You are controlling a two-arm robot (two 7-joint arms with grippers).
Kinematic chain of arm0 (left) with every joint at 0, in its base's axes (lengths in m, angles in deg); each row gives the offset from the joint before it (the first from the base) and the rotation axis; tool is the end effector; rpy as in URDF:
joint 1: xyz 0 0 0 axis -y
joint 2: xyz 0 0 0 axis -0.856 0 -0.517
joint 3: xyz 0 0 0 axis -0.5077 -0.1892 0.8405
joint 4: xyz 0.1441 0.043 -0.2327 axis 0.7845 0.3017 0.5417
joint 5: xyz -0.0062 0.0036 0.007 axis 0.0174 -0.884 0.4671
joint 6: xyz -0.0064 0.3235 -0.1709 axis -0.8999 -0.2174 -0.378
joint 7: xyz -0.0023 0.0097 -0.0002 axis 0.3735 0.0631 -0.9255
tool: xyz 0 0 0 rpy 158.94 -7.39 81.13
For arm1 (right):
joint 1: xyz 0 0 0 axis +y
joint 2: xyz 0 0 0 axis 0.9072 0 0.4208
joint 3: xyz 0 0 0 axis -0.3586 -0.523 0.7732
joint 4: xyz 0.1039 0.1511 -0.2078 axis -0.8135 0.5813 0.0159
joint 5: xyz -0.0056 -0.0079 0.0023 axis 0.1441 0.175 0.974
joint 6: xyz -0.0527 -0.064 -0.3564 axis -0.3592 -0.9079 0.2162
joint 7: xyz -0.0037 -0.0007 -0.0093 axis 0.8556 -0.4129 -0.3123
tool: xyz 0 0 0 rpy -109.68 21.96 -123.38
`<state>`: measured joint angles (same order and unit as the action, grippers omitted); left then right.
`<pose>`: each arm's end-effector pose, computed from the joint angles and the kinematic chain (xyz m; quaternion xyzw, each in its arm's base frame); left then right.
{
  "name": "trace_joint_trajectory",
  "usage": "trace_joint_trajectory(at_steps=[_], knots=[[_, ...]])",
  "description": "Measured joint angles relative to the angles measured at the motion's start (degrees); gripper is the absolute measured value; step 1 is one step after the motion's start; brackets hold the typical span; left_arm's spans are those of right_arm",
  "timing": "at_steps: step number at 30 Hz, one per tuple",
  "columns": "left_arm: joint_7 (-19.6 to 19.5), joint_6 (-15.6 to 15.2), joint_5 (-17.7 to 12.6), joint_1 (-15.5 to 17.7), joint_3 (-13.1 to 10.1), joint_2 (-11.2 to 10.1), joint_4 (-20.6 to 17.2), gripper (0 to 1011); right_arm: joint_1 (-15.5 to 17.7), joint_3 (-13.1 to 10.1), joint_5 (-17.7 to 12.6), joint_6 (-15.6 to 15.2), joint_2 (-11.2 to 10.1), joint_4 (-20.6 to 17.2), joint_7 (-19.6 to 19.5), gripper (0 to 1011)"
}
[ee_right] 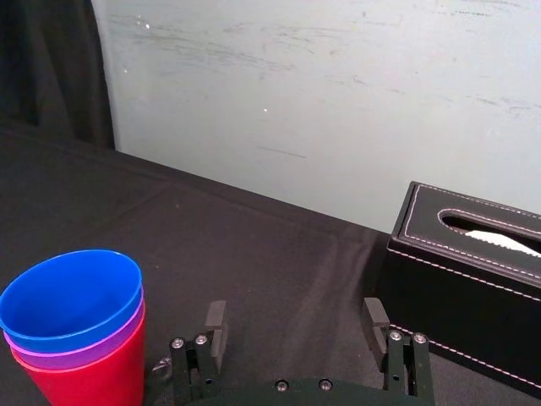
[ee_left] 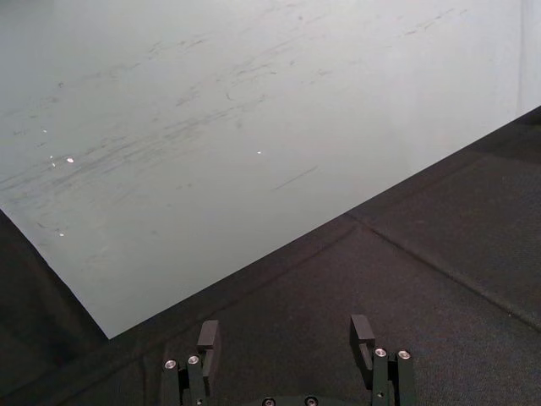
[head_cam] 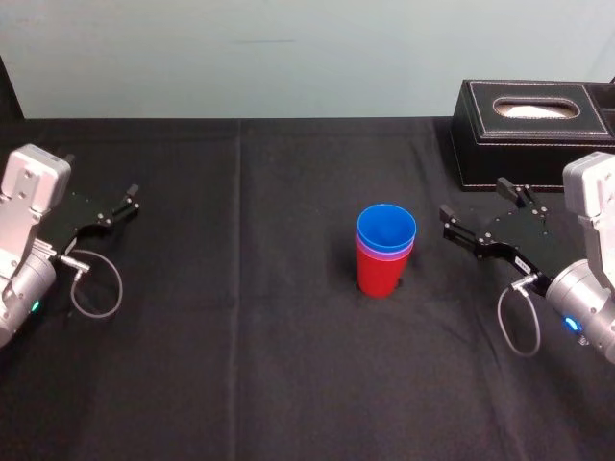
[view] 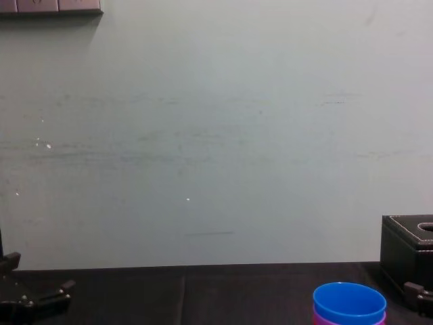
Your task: Stack the three plastic cups sequentially using one hand.
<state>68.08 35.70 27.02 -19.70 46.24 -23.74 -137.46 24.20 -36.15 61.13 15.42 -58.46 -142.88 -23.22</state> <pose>0.4099 0.0601 -0.3028 0.1414 -0.1325 0.5799 0.7913 0.3824 -0.0637 -0.2813 -0.0888 -0.0475 -0.5458 0.8318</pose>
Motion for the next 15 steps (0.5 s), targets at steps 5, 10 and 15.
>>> trace_joint_trajectory(at_steps=[5,10,15], knots=[[0.00,0.00,0.00,0.00,0.00,0.00,0.00,1005,0.00,0.00,-0.02,0.00,-0.01,-0.03,-0.02,1004],[0.00,0.00,0.00,0.00,0.00,0.00,0.00,1005,0.00,0.00,-0.03,0.00,-0.01,-0.03,-0.03,1004],[0.00,0.00,0.00,0.00,0.00,0.00,0.00,1005,0.00,0.00,-0.03,0.00,-0.01,-0.03,-0.05,1004]])
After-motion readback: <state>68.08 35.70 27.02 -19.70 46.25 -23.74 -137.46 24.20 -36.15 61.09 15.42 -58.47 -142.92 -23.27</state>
